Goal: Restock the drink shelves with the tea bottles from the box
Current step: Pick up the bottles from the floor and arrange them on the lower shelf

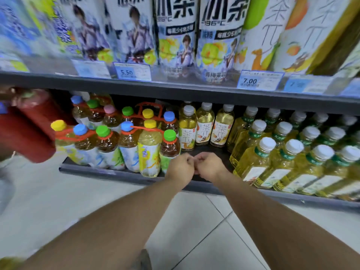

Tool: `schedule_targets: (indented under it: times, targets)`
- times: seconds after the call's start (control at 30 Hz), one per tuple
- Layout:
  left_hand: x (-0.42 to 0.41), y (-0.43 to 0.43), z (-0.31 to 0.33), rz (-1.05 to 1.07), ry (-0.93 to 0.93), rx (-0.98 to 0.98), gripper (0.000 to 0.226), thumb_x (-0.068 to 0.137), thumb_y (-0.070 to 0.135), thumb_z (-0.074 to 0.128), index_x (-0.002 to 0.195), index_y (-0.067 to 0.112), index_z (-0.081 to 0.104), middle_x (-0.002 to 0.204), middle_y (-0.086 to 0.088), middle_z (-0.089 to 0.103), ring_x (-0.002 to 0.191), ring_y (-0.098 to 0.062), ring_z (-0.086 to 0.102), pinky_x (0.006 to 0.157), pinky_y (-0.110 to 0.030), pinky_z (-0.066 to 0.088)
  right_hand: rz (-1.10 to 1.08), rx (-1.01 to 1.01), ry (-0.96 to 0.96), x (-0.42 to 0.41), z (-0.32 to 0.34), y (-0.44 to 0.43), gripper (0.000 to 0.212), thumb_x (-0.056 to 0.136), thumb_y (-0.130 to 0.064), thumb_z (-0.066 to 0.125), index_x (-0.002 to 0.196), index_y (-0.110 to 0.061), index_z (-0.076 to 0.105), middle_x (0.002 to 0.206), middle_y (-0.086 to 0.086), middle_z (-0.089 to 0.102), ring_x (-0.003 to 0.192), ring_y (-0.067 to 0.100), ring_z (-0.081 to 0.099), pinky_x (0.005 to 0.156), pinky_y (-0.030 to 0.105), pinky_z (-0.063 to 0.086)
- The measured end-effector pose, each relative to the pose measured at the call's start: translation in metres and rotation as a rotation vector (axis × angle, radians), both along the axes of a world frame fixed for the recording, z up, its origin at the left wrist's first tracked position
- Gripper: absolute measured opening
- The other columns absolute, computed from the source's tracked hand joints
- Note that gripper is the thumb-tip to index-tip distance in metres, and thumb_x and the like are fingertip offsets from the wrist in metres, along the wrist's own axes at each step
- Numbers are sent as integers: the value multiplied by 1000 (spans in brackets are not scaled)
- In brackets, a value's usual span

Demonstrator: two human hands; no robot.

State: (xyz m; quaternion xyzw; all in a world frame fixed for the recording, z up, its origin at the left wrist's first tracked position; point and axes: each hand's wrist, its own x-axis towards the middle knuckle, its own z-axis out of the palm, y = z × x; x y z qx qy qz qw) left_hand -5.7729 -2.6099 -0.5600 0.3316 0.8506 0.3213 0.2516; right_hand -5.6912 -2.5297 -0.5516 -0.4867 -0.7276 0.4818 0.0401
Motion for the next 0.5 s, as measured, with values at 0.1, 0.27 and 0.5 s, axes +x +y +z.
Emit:
schedule_targets:
  times: [0.1, 0.27, 0.5]
  targets:
    - [-9, -67, 47, -21, 60, -4, 23, 97, 18, 48, 95, 17, 71, 94, -3, 71, 88, -24, 64, 74, -29, 47, 174, 79, -9, -5, 48, -50, 20, 87, -12, 56, 82, -14, 75, 82, 5, 74, 80, 21, 68, 75, 36, 57]
    - [-64, -199, 107, -50, 192, -65, 17, 97, 20, 52, 87, 18, 66, 94, -3, 70, 91, -24, 64, 69, -27, 43, 476, 269, -54, -48, 118, -141, 24, 92, -12, 52, 74, -17, 67, 88, 6, 69, 87, 23, 67, 59, 21, 45]
    - [-141, -399, 124, 51, 284, -268, 25, 95, 24, 51, 94, 10, 71, 98, -6, 73, 97, -26, 65, 82, -29, 48, 1000, 391, -199, -148, 154, -294, 15, 94, -18, 57, 98, -11, 70, 105, 10, 72, 96, 25, 69, 65, 22, 48]
